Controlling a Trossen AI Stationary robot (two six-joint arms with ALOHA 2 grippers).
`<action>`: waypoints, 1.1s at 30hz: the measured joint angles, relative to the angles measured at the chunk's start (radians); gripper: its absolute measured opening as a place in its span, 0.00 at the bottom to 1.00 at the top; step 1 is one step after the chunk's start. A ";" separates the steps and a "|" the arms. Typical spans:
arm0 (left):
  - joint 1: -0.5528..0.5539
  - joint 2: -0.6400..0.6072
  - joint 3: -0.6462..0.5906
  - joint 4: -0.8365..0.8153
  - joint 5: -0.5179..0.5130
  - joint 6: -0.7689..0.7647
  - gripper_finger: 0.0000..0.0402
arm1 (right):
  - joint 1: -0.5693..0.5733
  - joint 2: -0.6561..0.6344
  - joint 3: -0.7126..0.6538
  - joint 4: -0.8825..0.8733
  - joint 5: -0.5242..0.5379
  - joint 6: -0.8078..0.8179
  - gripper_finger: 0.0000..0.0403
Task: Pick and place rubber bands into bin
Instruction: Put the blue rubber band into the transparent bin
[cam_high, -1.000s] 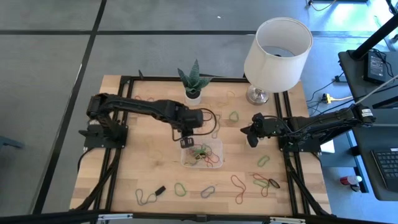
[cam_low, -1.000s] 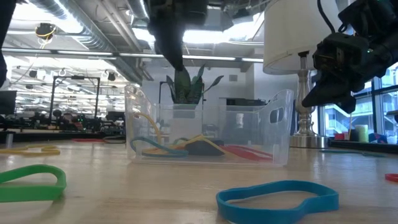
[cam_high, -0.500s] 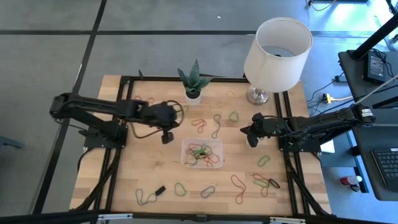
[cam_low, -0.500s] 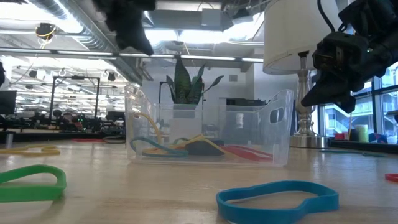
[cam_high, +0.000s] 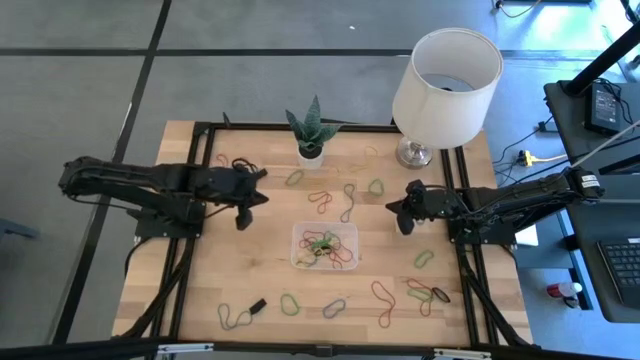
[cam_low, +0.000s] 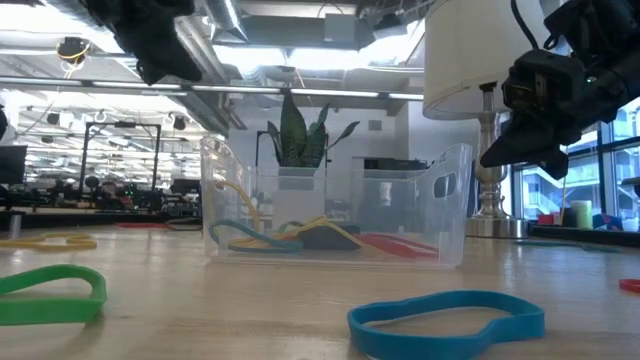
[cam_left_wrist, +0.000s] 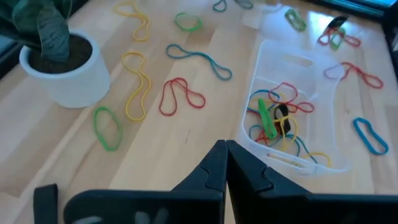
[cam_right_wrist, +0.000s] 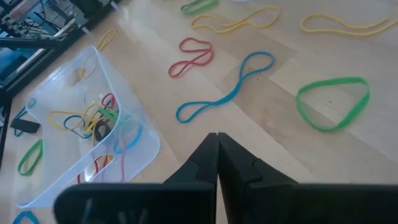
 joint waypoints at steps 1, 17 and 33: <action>0.000 -0.015 -0.007 0.000 0.000 0.000 0.00 | 0.000 0.000 0.000 0.000 0.008 0.000 0.02; 0.000 -0.119 -0.161 0.066 -0.016 -0.011 0.00 | -0.002 0.254 0.299 -0.584 0.016 0.029 0.02; 0.000 -0.120 -0.190 0.169 -0.015 -0.012 0.00 | -0.132 0.503 0.347 -0.714 0.015 0.084 0.34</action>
